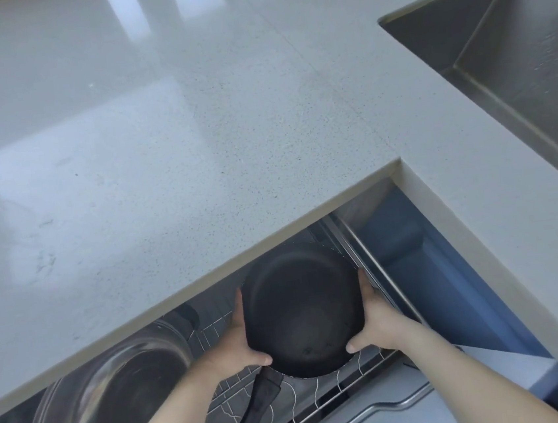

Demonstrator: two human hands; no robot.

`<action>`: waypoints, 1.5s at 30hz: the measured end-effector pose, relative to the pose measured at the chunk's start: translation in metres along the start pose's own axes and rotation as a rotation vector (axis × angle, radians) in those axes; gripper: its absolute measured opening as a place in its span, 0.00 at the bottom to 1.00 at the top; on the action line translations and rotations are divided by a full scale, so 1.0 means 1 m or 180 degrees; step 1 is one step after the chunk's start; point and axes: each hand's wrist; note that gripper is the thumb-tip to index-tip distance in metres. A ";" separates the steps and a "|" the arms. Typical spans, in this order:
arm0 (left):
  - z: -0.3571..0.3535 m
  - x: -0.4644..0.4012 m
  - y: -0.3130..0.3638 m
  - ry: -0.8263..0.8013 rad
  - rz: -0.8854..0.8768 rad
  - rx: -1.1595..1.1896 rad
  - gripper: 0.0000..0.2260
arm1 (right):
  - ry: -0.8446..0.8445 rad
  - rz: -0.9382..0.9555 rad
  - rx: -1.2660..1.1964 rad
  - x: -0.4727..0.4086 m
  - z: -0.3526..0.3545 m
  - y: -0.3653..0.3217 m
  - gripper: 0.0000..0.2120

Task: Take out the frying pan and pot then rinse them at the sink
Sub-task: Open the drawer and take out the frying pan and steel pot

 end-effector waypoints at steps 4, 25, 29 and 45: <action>0.019 0.023 0.013 -0.0257 -0.0064 -0.0095 0.57 | -0.0123 -0.0040 0.0206 0.013 0.003 -0.010 0.76; 0.049 0.195 0.070 -0.0782 -0.0075 0.0035 0.56 | -0.0307 0.0239 0.0519 0.164 0.039 -0.081 0.78; 0.040 0.226 0.096 -0.0812 -0.0060 -0.0018 0.56 | -0.0185 0.0262 0.0669 0.201 0.050 -0.080 0.76; 0.075 0.230 0.219 -0.0432 -0.1422 -0.0549 0.55 | 0.1000 0.0930 0.0276 0.266 0.145 -0.123 0.75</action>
Point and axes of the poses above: each hand's wrist, its own x-axis away from the middle knuckle, its own z-axis out of the back of the hand, y = z × x, and after that the axes turned 6 degrees about z, right-handed
